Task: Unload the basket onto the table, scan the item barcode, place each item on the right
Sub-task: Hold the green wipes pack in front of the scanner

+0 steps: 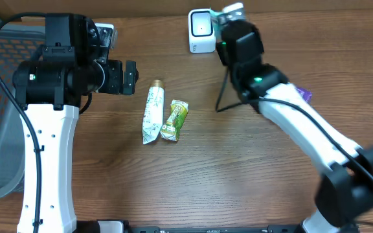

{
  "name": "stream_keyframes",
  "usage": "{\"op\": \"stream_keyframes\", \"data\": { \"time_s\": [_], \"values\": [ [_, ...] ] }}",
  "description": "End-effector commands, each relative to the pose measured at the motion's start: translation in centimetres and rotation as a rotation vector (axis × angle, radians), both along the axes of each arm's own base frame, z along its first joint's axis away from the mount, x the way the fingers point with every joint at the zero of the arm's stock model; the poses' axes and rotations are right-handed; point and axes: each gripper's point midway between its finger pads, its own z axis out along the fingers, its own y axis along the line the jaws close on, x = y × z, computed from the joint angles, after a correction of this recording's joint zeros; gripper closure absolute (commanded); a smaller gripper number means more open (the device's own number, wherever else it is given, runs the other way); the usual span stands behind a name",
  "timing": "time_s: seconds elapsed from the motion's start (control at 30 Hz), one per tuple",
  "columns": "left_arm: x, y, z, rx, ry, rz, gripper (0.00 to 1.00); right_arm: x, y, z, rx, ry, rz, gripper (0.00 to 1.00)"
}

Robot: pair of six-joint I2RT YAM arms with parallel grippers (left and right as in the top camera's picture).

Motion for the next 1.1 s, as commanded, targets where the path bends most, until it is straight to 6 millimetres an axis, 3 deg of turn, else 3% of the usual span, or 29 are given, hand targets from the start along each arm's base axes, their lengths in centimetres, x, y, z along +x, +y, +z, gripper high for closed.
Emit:
{"op": "stream_keyframes", "data": {
  "time_s": [0.0,0.13,0.37,0.63,1.07],
  "values": [
    [0.1,-0.1,0.2,-0.013,-0.006,0.001,0.00,2.1,-0.2,1.7,-0.413,-0.102,0.013,0.96],
    [0.1,-0.1,0.2,-0.013,-0.006,0.001,0.00,4.7,1.3,1.9,-0.583,-0.227,0.060,0.96],
    [0.1,-0.1,0.2,-0.013,-0.006,0.001,0.00,7.6,3.6,-2.9,-0.920,-0.311,0.165,0.96],
    [0.1,-0.1,0.2,-0.013,-0.006,0.001,0.01,8.6,4.6,-6.1,-0.986,-0.352,0.230,0.96],
    [0.1,-0.1,0.2,-0.013,-0.006,0.001,0.00,8.6,4.2,-5.5,-0.977,-0.369,0.202,0.96]
  ]
}}
